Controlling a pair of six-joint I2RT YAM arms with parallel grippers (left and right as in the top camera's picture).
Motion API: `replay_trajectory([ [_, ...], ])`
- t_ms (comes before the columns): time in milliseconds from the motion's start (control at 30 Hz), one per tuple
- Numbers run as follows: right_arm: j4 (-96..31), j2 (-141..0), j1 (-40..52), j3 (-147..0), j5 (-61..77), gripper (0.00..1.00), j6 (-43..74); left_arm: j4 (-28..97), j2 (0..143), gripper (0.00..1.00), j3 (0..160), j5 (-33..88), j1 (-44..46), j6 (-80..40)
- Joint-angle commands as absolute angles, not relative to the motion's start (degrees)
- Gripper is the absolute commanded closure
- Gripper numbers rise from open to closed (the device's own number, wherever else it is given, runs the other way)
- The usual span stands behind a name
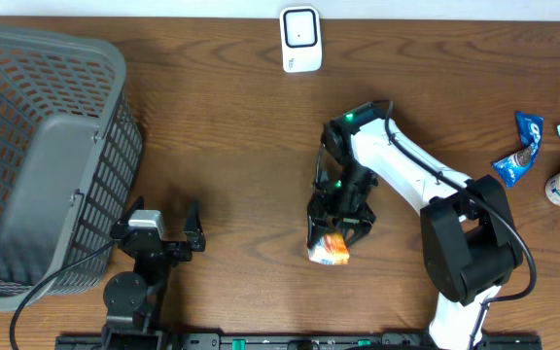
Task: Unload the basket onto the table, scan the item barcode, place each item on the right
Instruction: 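Lift the orange snack pack and carry it to the scanner, then hold the orange snack pack in front of the white scanner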
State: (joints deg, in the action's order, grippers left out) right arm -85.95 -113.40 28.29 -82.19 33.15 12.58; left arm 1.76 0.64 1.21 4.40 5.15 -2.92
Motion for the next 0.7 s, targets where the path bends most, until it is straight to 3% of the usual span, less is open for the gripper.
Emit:
replay_trajectory([
  [0,-80.49,-113.16,28.03,-83.13,25.45,0.4,14.0,3.51,0.38,0.02,0.23,5.56,5.17,-2.39],
  [300,-72.51,-113.16,26.74,-99.98,17.85,0.44,15.42,3.51,0.38,0.02,0.23,5.56,5.17,-2.39],
  [433,-62.83,-113.16,26.59,-110.39,2.5,0.45,15.38,3.51,0.38,0.02,0.23,5.56,5.17,-2.42],
  [667,-37.65,-114.69,26.55,-110.06,-11.31,0.44,7.79,3.51,0.38,0.03,0.23,5.56,5.17,-2.39],
])
